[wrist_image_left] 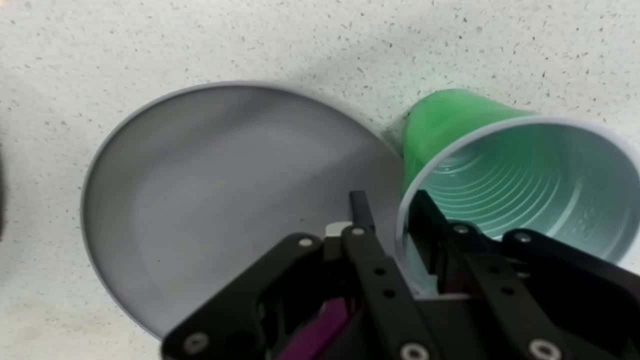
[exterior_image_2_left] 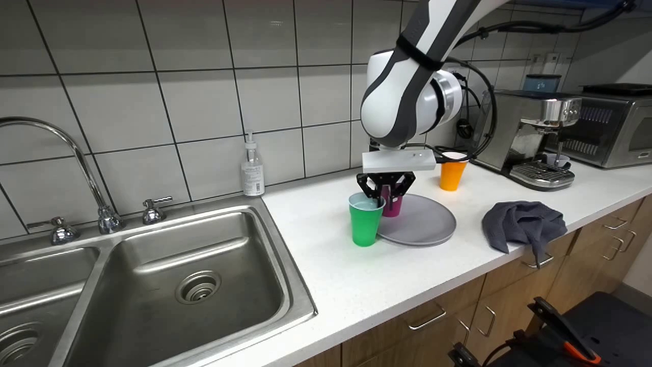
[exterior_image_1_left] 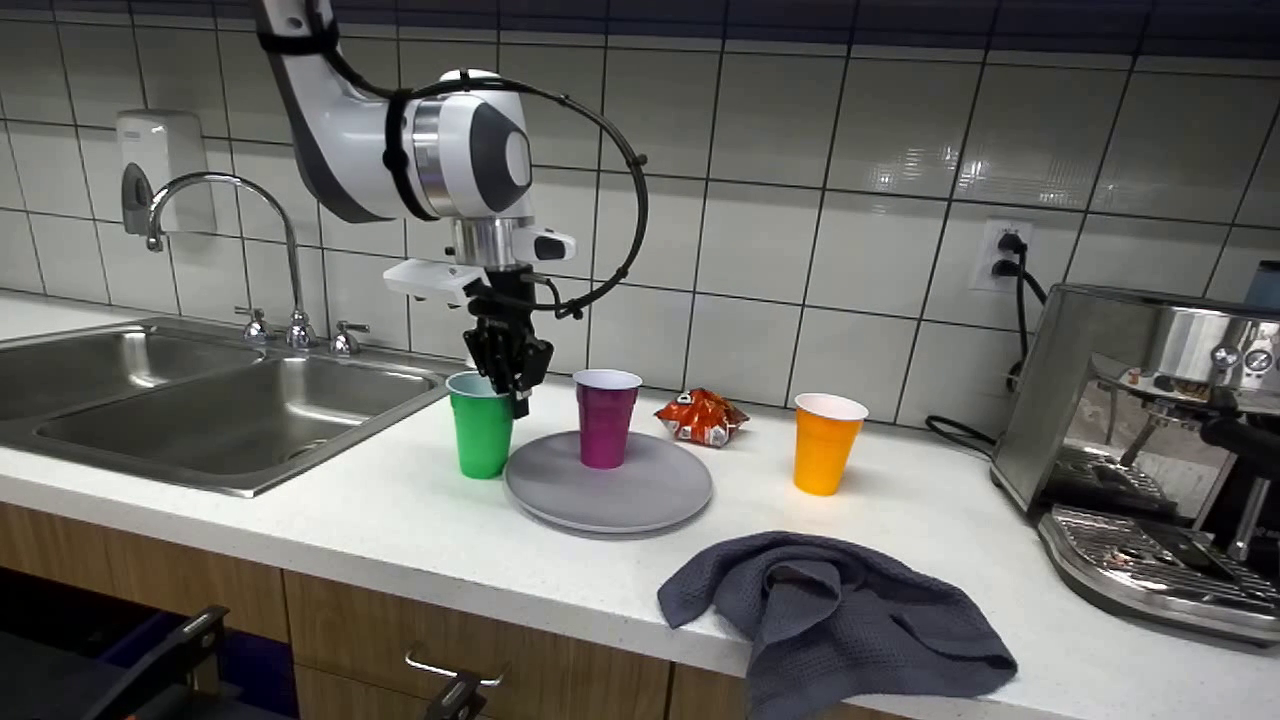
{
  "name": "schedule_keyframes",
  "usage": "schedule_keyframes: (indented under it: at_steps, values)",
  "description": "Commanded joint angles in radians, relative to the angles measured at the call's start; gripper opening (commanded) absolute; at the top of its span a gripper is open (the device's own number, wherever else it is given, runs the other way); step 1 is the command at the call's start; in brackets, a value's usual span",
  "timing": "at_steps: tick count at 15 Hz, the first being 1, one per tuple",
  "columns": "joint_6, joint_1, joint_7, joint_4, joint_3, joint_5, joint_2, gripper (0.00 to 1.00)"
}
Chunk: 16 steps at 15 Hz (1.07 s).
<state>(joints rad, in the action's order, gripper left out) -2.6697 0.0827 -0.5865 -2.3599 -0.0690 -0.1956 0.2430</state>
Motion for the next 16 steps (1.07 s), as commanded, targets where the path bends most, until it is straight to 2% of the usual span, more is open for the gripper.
schedule_keyframes:
  at_steps: [1,16]
  values:
    - [0.007,0.02,-0.006,0.002,-0.015,0.008,-0.01,0.0]
    - [-0.002,0.021,0.022,-0.044,0.009,0.043,-0.092,0.01]
